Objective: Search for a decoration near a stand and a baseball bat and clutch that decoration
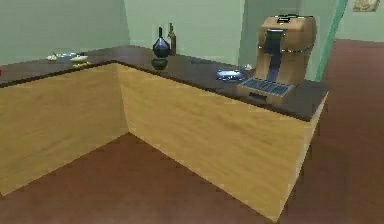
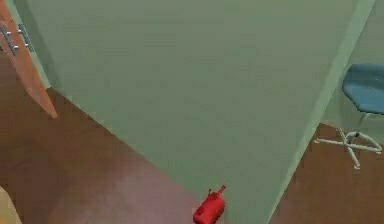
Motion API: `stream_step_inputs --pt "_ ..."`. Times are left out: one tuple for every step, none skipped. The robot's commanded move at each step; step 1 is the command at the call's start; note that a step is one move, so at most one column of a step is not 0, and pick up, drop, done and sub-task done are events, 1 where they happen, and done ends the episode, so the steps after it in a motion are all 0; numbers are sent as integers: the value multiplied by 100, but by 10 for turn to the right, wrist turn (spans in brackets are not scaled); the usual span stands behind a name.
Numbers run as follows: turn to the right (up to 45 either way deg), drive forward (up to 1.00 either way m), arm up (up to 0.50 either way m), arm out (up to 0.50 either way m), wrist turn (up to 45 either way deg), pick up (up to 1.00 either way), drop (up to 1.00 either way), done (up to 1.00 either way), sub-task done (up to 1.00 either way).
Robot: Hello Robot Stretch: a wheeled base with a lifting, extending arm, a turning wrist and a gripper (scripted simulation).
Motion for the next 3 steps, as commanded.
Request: stream_step_inputs --pt "420 0 0 0 0 0 0 0 0" --pt "0 15 0 0 0 0 0 0 0" --pt "0 45 0 0 0 0 0 0 0"
